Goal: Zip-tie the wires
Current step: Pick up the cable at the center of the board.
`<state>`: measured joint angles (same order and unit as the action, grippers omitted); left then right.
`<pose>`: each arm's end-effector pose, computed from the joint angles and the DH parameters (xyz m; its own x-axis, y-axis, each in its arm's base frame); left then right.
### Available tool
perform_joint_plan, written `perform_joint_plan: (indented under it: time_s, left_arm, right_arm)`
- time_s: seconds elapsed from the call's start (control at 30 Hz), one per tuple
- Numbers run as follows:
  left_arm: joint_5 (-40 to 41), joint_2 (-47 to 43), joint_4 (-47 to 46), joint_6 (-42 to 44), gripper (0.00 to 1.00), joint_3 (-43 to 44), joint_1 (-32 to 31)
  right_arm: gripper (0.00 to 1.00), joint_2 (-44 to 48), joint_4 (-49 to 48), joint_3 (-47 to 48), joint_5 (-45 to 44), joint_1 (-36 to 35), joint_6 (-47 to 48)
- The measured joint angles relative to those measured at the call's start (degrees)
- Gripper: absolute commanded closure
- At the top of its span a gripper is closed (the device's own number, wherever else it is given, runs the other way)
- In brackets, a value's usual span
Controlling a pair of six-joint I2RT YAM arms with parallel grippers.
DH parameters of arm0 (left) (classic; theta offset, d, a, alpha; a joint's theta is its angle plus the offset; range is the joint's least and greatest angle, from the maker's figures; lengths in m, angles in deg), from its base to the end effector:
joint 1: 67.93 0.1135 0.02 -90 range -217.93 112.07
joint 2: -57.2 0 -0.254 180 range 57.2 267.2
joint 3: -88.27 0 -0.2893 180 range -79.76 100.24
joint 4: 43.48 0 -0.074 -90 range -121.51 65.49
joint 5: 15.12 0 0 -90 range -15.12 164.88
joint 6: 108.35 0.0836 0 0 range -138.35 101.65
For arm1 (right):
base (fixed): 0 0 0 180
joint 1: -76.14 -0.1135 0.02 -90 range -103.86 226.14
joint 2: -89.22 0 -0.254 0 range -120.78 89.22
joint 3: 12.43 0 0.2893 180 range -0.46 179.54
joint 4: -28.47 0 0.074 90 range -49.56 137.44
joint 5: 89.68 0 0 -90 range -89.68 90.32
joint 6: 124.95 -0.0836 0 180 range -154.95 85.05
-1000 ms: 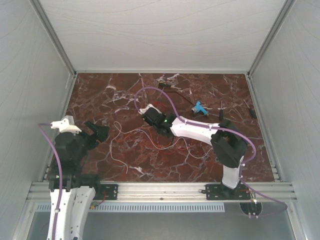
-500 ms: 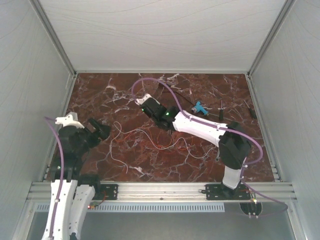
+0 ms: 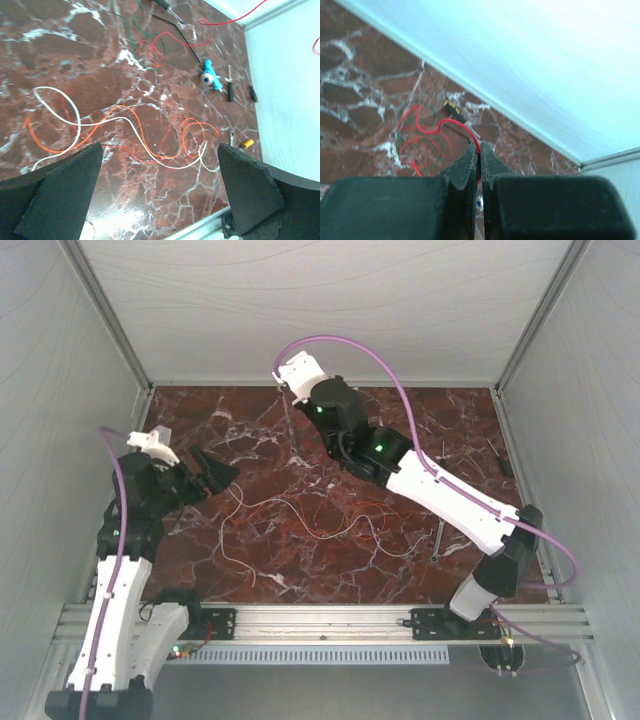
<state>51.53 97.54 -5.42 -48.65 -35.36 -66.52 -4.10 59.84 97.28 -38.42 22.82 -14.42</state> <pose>0.2449 -0.0271 0.3013 -0.4977 -0.4756 -0.7254 0.1084 0.7956 -0.5960 0.3088 0.3270 0.4127 -0.0519 -0.5276 -0.8479 -0.3018 0.8177 -0.4903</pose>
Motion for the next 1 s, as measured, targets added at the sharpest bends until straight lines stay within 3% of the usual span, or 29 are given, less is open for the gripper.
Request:
perform_joint_plan:
  time_s: [0.13, 0.27, 0.57, 0.83, 1.0]
  left_arm:
    - [-4.72, 4.59, -4.85, -1.97, 0.08, -0.04, -0.72]
    - [-5.18, 6.86, -10.84, -2.95, 0.05, -1.51, -3.98]
    - [10.67, 9.53, -30.99, 3.21, 0.05, -13.42, -22.58]
    - [18.12, 25.68, -46.38, 4.44, 0.11, -14.62, -26.34]
    - [19.85, 38.71, -52.37, 2.71, 0.16, -10.21, -26.82]
  right_arm:
    - [1.0, 1.29, -5.51, 1.73, 1.09, 0.87, 2.62]
    - [1.0, 1.31, -8.22, 5.49, 2.75, 2.16, 3.8]
    - [1.0, 1.29, -12.13, 11.39, 4.09, 3.15, 4.81]
    - [1.0, -0.24, -12.52, 11.65, 4.22, 3.28, 5.09]
    - [1.0, -0.55, -12.52, 11.65, 4.61, 3.98, 4.68]
